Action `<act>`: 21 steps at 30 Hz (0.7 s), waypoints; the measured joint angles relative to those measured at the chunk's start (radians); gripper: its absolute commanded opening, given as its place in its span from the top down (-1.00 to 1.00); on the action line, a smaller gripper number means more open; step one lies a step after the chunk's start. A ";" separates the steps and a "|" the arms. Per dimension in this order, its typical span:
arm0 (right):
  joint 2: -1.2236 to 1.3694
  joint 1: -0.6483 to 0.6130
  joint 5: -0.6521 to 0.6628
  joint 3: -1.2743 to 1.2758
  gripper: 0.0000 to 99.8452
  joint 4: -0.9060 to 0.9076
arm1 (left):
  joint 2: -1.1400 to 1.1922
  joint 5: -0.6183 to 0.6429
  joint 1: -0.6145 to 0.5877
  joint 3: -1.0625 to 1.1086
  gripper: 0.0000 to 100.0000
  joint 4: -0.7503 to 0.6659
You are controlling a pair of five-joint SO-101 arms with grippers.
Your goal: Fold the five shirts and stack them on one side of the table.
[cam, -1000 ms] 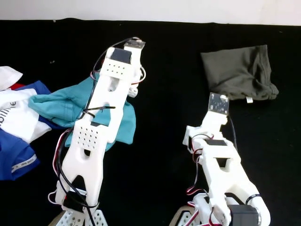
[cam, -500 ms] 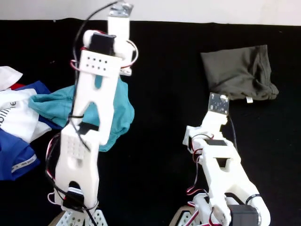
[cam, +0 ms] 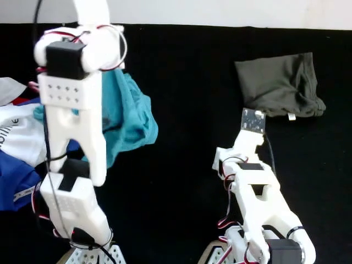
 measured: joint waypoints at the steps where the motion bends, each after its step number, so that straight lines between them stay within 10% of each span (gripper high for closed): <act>1: 0.000 0.000 0.000 0.000 0.62 0.000 | -0.012 0.025 0.000 0.000 0.98 -0.029; 21: 0.002 0.092 0.000 -0.009 0.62 0.000 | -0.049 -0.009 0.293 -0.021 0.98 -0.511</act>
